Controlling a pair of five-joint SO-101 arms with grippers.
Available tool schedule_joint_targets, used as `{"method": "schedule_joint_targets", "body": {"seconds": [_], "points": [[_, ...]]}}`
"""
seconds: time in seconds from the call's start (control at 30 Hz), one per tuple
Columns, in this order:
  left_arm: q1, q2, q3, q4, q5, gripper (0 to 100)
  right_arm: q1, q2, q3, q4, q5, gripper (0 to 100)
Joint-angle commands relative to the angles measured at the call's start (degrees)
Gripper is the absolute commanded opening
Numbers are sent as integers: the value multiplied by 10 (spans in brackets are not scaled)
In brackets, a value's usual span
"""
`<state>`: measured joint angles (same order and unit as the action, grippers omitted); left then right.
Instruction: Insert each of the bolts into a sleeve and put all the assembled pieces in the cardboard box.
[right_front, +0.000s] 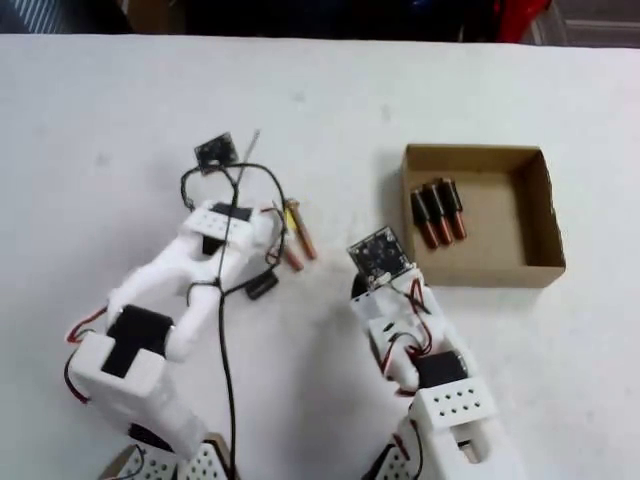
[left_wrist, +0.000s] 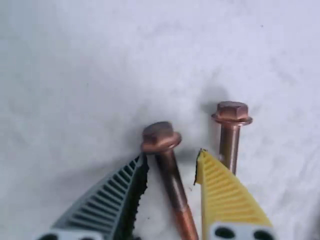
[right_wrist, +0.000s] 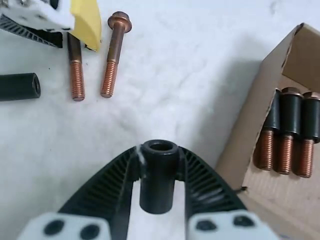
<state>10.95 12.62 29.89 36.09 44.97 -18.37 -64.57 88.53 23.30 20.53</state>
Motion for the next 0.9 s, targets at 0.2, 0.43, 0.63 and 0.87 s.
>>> {"method": "schedule_joint_targets", "body": {"seconds": [0.2,0.43,0.63,0.87], "points": [[-8,5,-33,28,4,168,4,-13,-4,-14,0,17],[-30,4,-36,25,2,60,4,-13,-4,-12,0,17],[-39,5,-40,6,-1,23,4,-13,-4,-11,0,17],[-35,5,-36,-33,-65,24,4,-13,-4,-10,2,17]]}}
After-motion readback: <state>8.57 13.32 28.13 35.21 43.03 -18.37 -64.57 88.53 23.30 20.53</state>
